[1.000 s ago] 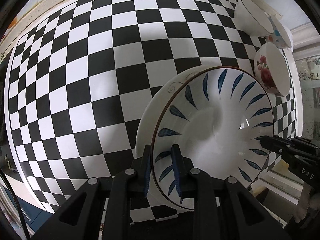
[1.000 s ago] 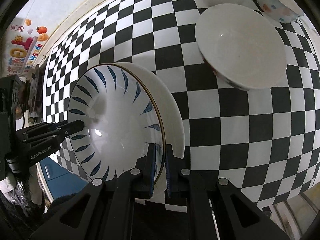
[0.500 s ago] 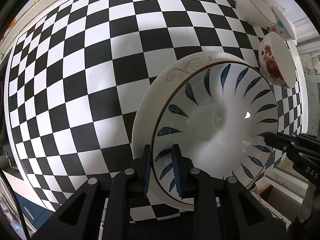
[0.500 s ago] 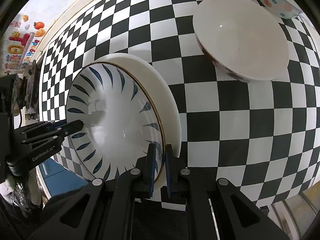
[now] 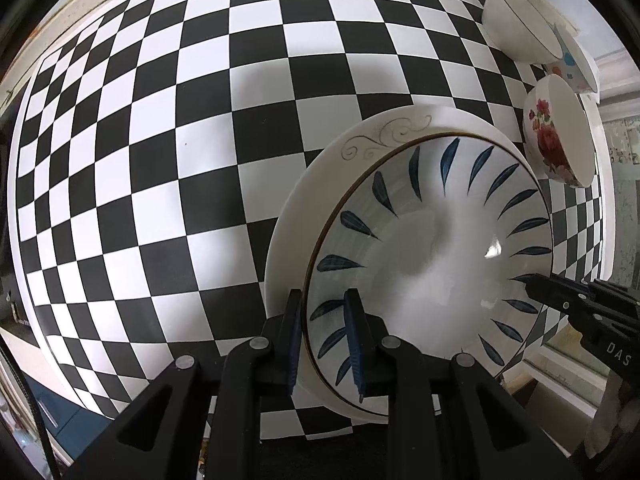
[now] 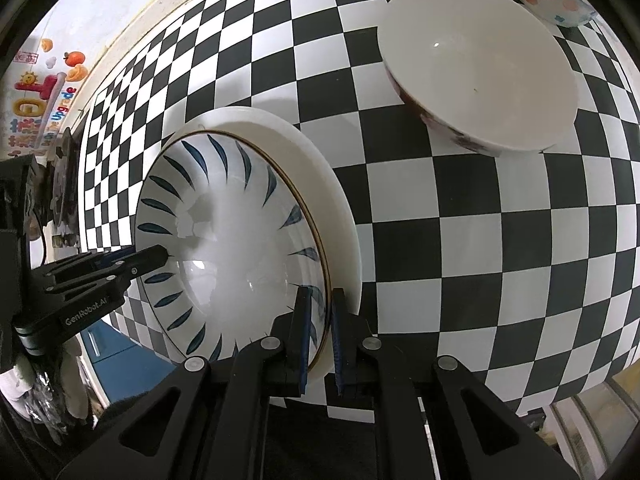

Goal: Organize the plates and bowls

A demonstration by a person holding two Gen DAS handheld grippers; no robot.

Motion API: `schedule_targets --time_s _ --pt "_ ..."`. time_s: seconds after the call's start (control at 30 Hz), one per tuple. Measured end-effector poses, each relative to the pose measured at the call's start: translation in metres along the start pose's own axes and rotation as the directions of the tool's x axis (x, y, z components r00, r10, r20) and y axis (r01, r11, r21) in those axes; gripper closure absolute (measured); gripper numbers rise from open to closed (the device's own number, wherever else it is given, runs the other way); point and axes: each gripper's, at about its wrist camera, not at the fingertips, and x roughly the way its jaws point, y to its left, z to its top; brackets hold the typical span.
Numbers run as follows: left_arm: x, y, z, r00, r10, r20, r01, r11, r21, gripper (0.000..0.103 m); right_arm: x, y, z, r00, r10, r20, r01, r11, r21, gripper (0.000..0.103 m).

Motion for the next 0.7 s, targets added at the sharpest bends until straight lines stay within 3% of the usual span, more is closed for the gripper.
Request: schedule_targets --time_s 0.4,0.7 --pt "-0.025 0.007 -0.008 0.999 -0.007 0.032 0.009 0.999 -0.048 0.085 -0.023 0.010 -0.007 0.998 -0.031 0.048 0.032 0.999 -0.023 0.090" --pt "-0.101 -0.006 -0.033 0.987 -0.017 0.160 0.021 0.999 -0.026 0.085 -0.097 0.044 -0.036 0.982 -0.079 0.173 0.093 0.993 -0.074 0.090"
